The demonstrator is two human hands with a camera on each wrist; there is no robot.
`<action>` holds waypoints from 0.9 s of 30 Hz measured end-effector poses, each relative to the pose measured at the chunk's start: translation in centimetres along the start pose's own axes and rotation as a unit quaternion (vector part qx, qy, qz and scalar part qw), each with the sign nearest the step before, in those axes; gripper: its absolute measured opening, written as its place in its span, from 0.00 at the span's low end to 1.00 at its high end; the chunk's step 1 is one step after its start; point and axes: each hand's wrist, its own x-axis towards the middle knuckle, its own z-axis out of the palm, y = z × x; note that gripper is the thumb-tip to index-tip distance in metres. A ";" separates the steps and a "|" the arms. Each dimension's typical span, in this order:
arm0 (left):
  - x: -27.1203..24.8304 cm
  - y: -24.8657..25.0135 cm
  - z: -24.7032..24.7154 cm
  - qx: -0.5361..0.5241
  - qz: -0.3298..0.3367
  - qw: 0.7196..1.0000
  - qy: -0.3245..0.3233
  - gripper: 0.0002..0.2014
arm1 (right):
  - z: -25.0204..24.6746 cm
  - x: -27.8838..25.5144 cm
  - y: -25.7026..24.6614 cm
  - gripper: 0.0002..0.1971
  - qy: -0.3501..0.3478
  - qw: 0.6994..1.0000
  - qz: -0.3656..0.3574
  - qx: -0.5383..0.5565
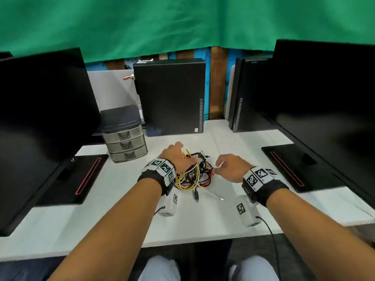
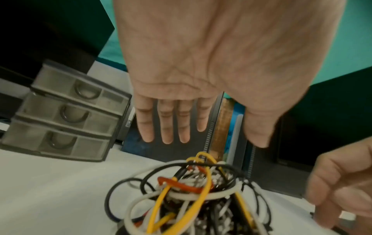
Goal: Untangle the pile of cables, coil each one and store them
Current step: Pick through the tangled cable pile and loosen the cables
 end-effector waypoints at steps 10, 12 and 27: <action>8.8 -1.3 1.1 0.007 -0.021 0.970 -0.243 0.22 | 1.5 9.7 0.7 0.25 -0.115 0.982 0.034 0.145; 9.3 -1.5 0.4 -0.023 0.012 0.964 -0.266 0.14 | 1.0 9.8 0.5 0.21 -0.123 0.978 0.024 0.167; 6.9 -4.2 0.6 -0.141 -0.039 0.946 -0.290 0.21 | 0.8 6.5 0.9 0.13 -0.139 0.967 -0.063 0.202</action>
